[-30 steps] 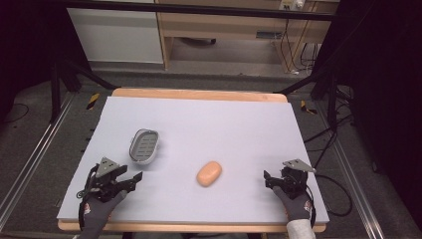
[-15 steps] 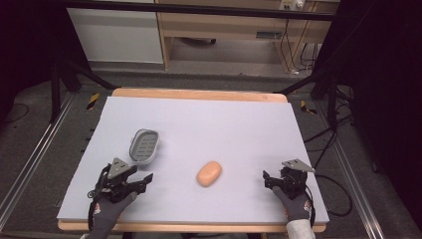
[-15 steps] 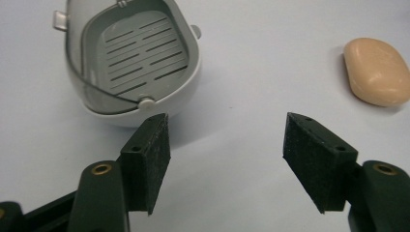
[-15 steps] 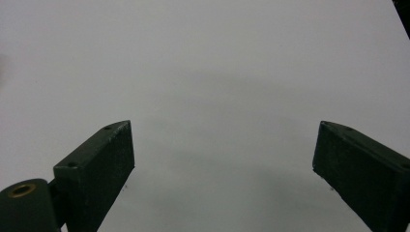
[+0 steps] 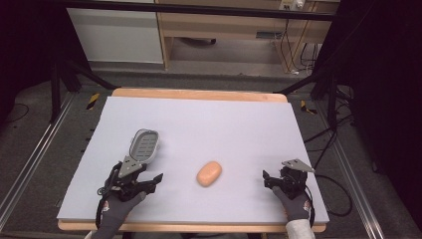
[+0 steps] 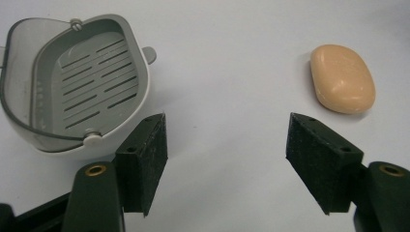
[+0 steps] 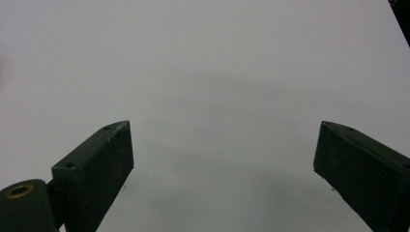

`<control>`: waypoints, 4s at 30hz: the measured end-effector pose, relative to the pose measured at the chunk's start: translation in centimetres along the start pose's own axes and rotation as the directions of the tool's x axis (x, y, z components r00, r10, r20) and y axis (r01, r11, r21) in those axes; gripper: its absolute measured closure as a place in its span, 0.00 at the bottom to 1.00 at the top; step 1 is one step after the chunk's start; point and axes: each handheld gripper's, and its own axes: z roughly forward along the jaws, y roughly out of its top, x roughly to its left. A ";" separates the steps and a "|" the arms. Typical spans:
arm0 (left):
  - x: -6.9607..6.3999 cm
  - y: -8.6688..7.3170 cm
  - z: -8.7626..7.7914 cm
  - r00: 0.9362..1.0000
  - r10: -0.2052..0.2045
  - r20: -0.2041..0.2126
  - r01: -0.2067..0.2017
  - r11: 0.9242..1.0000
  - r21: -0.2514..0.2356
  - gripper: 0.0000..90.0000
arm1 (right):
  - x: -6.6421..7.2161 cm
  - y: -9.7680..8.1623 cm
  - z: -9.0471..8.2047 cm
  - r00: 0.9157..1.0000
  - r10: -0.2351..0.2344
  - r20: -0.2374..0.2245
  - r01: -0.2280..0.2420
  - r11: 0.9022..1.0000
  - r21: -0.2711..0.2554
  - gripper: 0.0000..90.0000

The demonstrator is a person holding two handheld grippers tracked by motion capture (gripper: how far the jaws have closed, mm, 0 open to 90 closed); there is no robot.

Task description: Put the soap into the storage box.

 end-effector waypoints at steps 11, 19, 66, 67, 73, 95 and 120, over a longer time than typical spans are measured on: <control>-1.0 2.0 0.0 0.999 0.024 0.024 -0.023 0.999 -0.027 0.33 | 0.1 0.2 -0.2 1.000 -0.002 0.008 0.003 1.000 -0.012 0.08; -1.8 3.5 0.4 0.999 0.031 0.042 -0.029 0.999 -0.044 0.33 | 0.2 0.2 -0.2 1.000 -0.004 0.009 0.004 1.000 -0.014 0.08; -7.8 6.4 7.3 0.986 0.120 0.118 -0.127 0.991 0.052 0.28 | 0.3 0.3 -0.2 1.000 -0.012 -0.002 0.012 1.000 -0.003 0.08; -7.9 6.3 7.4 0.985 0.121 0.120 -0.128 0.990 0.056 0.28 | 0.3 0.3 -0.1 1.000 -0.012 -0.003 0.012 1.000 -0.002 0.08; -8.4 6.3 8.3 0.984 0.130 0.121 -0.139 0.987 0.075 0.28 | 0.4 0.3 -0.1 1.000 -0.004 -0.011 0.004 1.000 0.002 0.08; -10.4 5.8 11.7 0.979 0.151 0.138 -0.171 0.974 0.148 0.26 | 0.4 0.3 0.0 1.000 0.004 -0.025 -0.004 1.000 0.013 0.08; -11.2 5.1 13.8 0.975 0.180 0.131 -0.205 0.954 0.220 0.27 | 0.4 0.2 0.1 1.000 -0.001 -0.030 0.002 1.000 0.023 0.07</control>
